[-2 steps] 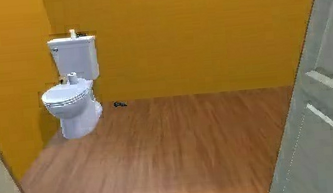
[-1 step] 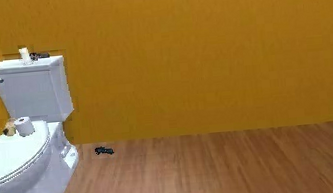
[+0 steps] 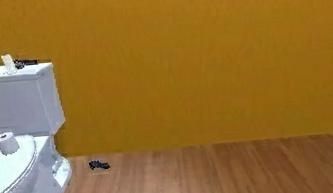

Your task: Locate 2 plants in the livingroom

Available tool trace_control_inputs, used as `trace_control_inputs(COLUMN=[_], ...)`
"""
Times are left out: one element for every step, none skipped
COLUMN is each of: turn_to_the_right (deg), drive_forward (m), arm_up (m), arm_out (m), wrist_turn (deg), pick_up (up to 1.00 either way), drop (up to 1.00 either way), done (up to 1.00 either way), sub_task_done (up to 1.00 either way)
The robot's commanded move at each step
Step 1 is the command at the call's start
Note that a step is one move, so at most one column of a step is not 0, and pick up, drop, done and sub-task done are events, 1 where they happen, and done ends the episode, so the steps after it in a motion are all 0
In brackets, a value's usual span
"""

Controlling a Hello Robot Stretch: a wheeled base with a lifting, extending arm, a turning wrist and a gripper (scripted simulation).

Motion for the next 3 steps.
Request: trace_control_inputs(turn_to_the_right=[42.0, 3.0, 0.0], drive_forward=[0.0, 0.0, 0.1], arm_up=[0.0, 0.0, 0.0], arm_out=[0.0, 0.0, 0.0], wrist_turn=[0.0, 0.0, 0.0], pick_up=[0.0, 0.0, 0.0], drop=[0.0, 0.0, 0.0], done=[0.0, 0.0, 0.0], sub_task_done=[0.0, 0.0, 0.0])
